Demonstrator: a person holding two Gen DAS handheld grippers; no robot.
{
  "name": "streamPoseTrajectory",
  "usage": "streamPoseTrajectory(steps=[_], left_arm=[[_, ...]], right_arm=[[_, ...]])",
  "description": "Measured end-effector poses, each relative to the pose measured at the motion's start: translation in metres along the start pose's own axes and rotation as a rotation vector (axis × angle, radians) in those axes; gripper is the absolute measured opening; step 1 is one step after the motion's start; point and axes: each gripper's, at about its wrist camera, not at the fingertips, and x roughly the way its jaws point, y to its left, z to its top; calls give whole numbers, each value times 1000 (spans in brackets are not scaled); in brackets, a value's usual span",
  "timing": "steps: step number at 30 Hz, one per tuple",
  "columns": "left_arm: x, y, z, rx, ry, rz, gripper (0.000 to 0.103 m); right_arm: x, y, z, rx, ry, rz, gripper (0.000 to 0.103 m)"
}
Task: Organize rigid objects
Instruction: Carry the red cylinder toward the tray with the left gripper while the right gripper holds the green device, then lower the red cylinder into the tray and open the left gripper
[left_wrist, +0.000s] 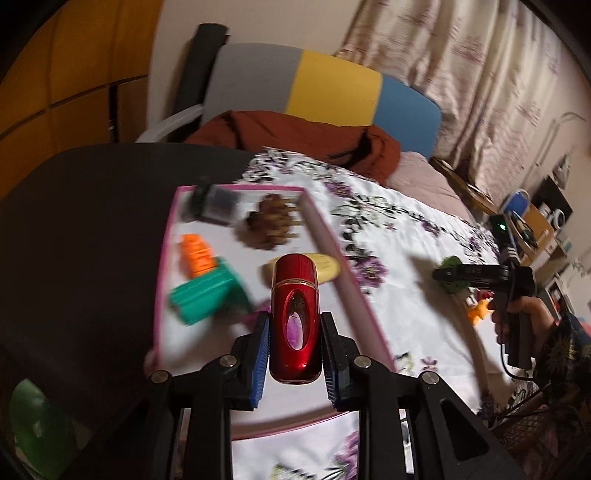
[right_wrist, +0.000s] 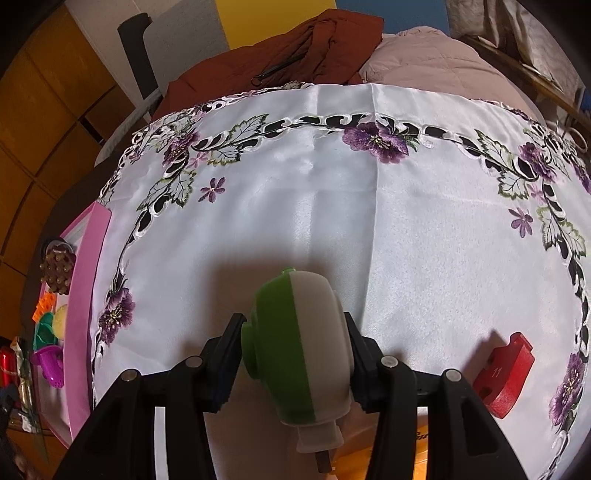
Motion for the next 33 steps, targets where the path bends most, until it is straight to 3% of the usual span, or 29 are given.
streamPoseTrajectory(steps=[9, 15, 24, 33], left_arm=[[-1, 46, -17, -124, 55, 18, 26], [12, 50, -22, -179, 117, -1, 26], [38, 42, -22, -122, 148, 78, 26], [38, 33, -22, -31, 121, 150, 27]], right_arm=[[1, 3, 1, -14, 5, -12, 50], [1, 4, 1, -18, 7, -16, 50], [1, 5, 2, -26, 7, -21, 50], [2, 5, 2, -28, 11, -24, 50]])
